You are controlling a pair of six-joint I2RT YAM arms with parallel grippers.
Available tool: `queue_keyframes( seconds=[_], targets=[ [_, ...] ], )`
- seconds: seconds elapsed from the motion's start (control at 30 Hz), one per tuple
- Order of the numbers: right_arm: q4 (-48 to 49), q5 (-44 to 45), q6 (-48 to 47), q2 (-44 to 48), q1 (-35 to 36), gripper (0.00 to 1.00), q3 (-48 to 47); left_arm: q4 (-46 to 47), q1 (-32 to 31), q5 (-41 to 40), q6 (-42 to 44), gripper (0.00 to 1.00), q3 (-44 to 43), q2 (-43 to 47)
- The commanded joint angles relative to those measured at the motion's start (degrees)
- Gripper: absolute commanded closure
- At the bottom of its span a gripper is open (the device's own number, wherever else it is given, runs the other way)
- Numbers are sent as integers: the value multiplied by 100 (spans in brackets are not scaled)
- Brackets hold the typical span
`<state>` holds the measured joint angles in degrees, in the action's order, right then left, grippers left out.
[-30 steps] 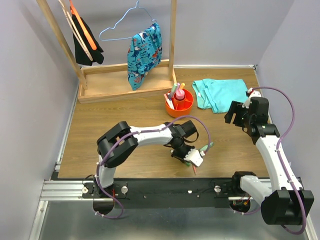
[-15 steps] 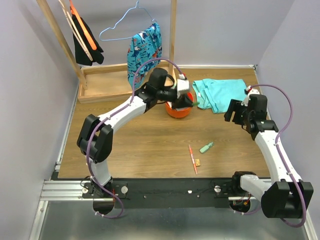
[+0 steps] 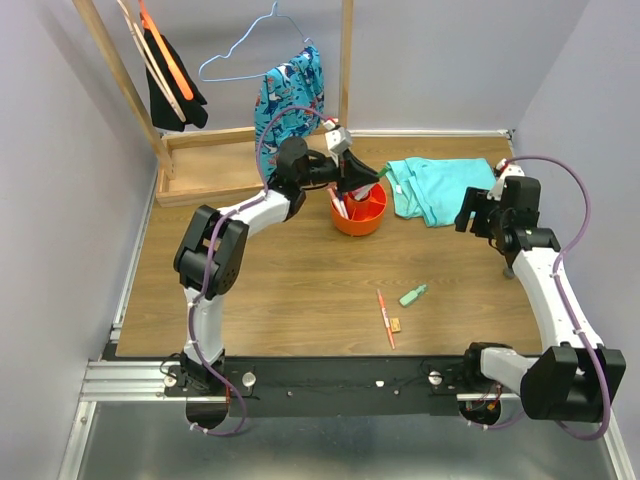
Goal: Sort the stationery into containers
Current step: Place the pen in the storage box.
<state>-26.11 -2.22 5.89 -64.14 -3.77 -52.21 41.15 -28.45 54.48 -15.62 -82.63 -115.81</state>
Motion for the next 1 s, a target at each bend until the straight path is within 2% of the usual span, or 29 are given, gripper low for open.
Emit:
queue_keyframes(
  seconds=[0.0,0.23,0.63,0.97],
  targets=[
    [-70,160,-237,-186,-80,18,-246,1158,137,-78,-679,90,501,173],
    [-175,178,-457,-459,-106,20,-430,1878,225,-78,-969,90,845,-38],
    [-369,195,-993,-933,-185,21,-756,2801,542,28,-1497,90,845,-548],
    [-562,380,-1345,-1320,-203,21,-1125,3277,559,-95,-1752,90,757,-970]
  ],
)
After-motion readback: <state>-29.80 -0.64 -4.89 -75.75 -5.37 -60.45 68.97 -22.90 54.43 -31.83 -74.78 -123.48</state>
